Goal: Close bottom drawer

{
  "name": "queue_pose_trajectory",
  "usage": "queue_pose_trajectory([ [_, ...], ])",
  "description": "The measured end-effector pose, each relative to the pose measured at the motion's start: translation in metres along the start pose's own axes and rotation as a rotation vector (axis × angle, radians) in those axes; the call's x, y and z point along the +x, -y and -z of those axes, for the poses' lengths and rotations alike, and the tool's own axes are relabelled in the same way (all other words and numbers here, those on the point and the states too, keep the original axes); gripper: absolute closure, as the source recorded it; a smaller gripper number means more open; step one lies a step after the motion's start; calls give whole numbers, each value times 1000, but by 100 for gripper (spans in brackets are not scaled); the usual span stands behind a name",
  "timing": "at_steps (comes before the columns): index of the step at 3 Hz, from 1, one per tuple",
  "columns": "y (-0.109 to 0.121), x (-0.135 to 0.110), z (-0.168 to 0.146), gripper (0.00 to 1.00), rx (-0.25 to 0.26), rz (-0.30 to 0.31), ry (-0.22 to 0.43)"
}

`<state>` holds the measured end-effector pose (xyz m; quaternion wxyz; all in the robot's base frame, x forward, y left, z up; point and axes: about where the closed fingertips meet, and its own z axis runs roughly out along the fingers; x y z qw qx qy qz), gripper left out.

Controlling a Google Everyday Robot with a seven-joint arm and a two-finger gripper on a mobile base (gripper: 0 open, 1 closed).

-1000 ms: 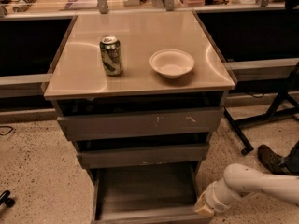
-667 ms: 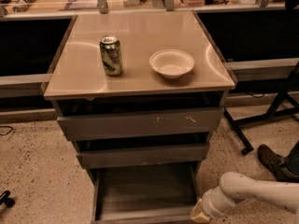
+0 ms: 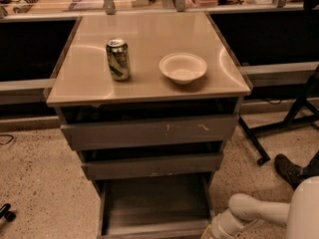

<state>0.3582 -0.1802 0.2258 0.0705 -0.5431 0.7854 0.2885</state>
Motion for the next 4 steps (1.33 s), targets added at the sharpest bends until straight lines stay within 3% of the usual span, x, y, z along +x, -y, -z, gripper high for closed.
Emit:
queue_pose_trajectory([
  [2, -2, 12, -15, 100, 6, 29, 20],
  [3, -2, 18, -30, 100, 8, 138, 65],
  [4, -4, 18, -32, 100, 7, 182, 68],
])
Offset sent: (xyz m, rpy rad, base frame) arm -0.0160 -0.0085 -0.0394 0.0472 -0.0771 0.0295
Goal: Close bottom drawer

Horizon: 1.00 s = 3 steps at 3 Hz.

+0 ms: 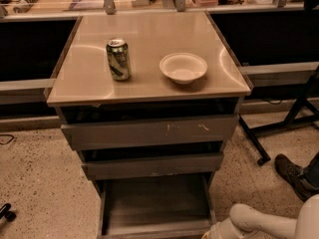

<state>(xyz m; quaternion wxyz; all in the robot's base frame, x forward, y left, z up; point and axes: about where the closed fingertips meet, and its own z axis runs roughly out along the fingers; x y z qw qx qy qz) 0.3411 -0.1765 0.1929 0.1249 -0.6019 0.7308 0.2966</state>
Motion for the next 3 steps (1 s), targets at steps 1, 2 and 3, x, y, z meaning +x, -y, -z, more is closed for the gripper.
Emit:
queue_pose_trajectory([
  [1, -1, 2, -3, 100, 6, 19, -7],
  [2, -2, 0, -11, 100, 23, 109, -25],
  [3, -1, -6, -24, 100, 49, 215, -32],
])
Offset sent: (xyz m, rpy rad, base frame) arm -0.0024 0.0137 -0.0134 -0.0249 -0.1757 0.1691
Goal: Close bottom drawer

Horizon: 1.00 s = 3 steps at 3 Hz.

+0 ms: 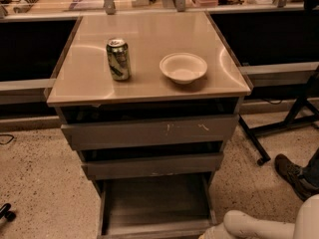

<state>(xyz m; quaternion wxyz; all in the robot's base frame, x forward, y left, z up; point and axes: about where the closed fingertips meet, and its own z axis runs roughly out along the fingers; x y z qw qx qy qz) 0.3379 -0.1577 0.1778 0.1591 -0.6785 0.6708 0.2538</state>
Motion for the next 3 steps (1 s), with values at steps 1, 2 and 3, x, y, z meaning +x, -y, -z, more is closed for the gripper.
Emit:
queue_pose_trajectory([
  [1, 8, -4, -6, 100, 55, 79, 19],
  [2, 17, -7, -5, 100, 138, 136, 37],
  [3, 26, -8, -1, 100, 229, 163, 29],
])
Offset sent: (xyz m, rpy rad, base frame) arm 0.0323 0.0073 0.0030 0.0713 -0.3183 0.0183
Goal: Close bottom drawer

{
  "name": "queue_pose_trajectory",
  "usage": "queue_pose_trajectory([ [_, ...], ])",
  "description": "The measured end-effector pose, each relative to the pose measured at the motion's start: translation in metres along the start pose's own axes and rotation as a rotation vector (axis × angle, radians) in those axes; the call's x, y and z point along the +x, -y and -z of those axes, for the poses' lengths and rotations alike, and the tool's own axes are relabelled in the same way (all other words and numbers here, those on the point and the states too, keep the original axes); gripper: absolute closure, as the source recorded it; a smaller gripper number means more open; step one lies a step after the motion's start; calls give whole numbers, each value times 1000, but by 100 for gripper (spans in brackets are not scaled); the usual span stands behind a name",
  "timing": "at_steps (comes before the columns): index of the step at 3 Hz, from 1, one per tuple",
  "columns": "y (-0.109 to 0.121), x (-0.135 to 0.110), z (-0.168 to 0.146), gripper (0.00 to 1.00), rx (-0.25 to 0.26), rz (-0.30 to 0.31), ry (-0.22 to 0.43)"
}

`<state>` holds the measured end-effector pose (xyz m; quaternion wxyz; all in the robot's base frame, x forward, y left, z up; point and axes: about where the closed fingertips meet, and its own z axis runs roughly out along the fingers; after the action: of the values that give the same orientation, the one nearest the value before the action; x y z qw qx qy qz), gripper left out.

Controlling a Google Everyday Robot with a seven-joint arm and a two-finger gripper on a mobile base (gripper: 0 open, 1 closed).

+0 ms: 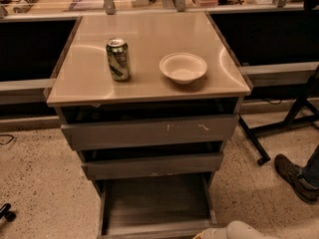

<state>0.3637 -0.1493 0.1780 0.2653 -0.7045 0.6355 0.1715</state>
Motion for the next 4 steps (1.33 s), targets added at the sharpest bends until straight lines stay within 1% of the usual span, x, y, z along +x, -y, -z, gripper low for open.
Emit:
queue_pose_trajectory([
  [1, 9, 2, -1, 100, 68, 22, -42],
  [3, 24, 9, -5, 100, 144, 32, -97],
  [4, 44, 9, -9, 100, 181, 37, -97],
])
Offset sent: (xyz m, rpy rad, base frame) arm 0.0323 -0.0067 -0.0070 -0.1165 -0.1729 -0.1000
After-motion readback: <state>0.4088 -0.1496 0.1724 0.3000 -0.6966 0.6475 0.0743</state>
